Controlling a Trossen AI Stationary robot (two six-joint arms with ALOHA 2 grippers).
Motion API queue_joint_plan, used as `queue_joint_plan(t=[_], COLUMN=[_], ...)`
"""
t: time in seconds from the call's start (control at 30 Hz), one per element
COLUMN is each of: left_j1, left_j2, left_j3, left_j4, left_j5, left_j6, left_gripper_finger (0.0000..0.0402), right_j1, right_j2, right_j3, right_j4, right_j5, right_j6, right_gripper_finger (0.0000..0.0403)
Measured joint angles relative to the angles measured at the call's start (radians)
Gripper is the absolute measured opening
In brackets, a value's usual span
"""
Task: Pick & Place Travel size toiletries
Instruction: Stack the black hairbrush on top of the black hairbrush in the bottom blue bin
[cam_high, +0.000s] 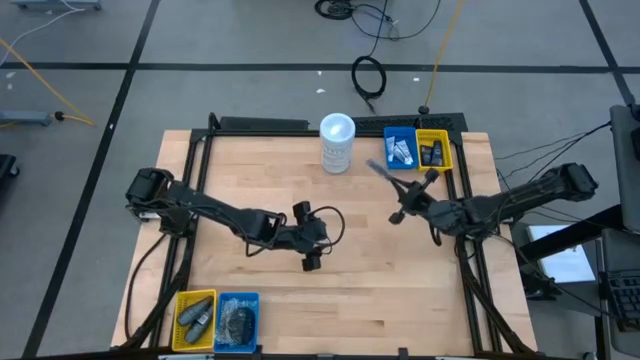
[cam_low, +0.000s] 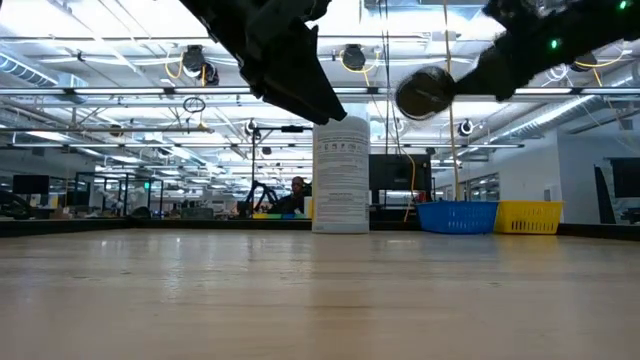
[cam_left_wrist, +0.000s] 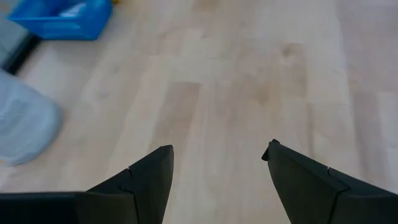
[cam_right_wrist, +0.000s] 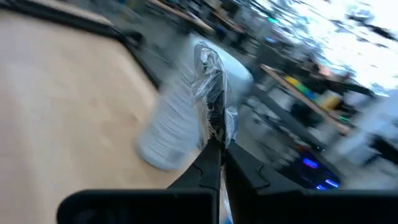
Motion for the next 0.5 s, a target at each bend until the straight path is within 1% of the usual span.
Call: queue_joint_plan(t=[0.1,0.2,0.3,0.37,0.4,0.5], left_j1=[0.0,-0.002,-0.013,-0.03,-0.039,-0.07], left_j2=[0.0,0.0,0.0,0.0,0.0,0.0], left_j3=[0.0,0.0,0.0,0.0,0.0,0.0], left_j4=[0.002,0.005,0.045,0.097,0.129,0.234], left_j5=[-0.056,-0.118,-0.21,-0.272,-0.298,-0.361], left_j6=[0.001,0.002,0.022,0.072,0.1,0.202], left_gripper_finger=[0.0255,0.0255,0.0255,0.0255,0.0255,0.0255], right_j1=[0.023,0.061,0.097,0.114,0.124,0.151], right_j2=[0.001,0.005,0.009,0.016,0.017,0.028], right_j3=[0.04,0.078,0.099,0.107,0.109,0.109], right_j4=[0.004,0.003,0.007,0.008,0.008,0.008], right_j5=[-0.088,-0.123,-0.239,-0.31,-0.329,-0.351], right_j6=[0.004,0.019,0.058,0.093,0.109,0.145], right_gripper_finger=[0.0,0.0,0.0,0.0,0.0,0.0])
